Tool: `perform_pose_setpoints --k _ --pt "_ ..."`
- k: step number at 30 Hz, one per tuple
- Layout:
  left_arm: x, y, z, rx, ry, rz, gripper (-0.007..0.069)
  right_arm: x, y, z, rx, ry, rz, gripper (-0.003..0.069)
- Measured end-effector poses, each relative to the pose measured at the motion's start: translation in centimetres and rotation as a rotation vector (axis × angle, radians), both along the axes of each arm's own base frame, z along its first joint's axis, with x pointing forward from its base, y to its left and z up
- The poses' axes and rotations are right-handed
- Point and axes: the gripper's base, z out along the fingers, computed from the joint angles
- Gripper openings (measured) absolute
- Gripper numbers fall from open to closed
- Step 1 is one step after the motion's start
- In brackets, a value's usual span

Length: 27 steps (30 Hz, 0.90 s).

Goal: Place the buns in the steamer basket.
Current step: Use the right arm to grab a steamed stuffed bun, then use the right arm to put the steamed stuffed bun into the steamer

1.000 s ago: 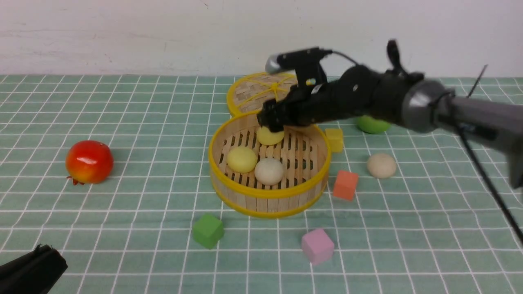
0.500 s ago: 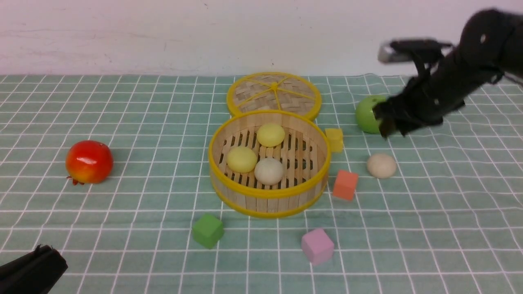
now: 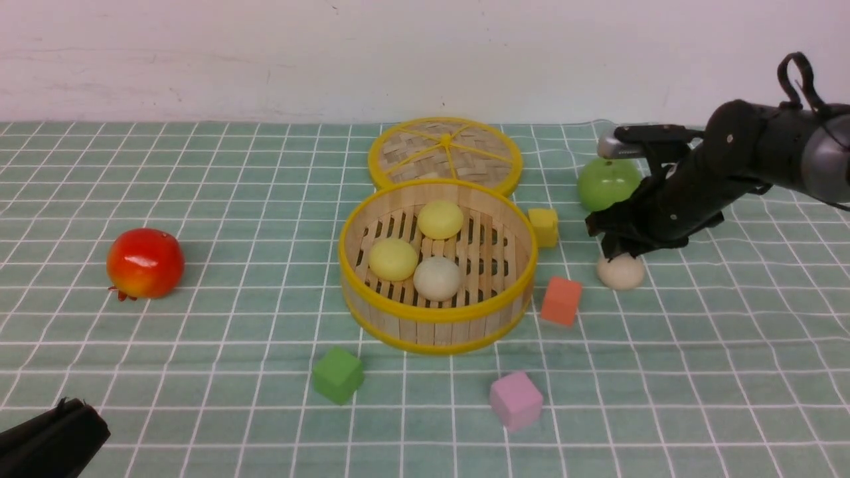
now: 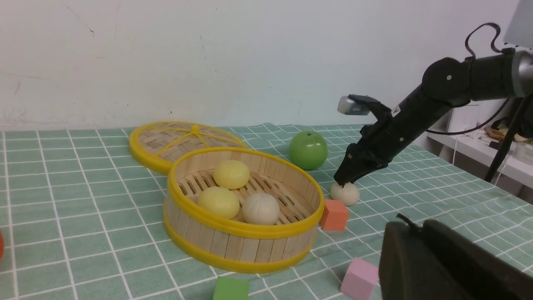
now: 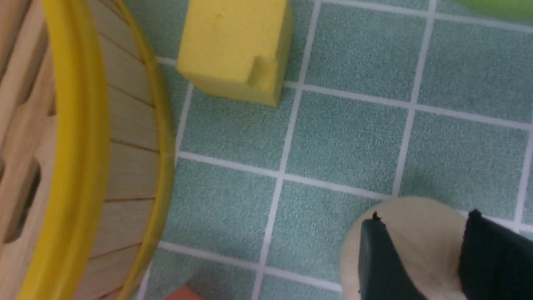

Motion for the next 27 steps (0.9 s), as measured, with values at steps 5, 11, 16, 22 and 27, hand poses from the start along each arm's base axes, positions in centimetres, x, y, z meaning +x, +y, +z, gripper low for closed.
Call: perform_pose_setpoints --k 5,11,16,22,27 --pt "0.0 0.0 0.0 0.000 0.000 0.000 0.0039 0.2 0.0 -0.4 -0.005 -0.002 -0.001 0.0276" --pt "0.0 0.0 0.0 0.000 0.000 0.000 0.0043 0.1 -0.1 -0.5 -0.027 -0.001 0.022 0.0141" --pt "0.0 0.0 0.0 0.000 0.000 0.000 0.0052 -0.4 -0.2 1.4 -0.054 -0.029 0.065 0.0006" --pt "0.0 0.0 0.0 0.000 0.000 0.000 0.0059 -2.2 1.9 7.3 0.007 -0.150 0.158 0.0006" --pt "0.0 0.0 0.0 0.000 0.000 0.000 0.0065 -3.6 7.2 9.7 0.099 -0.277 0.305 0.0009"
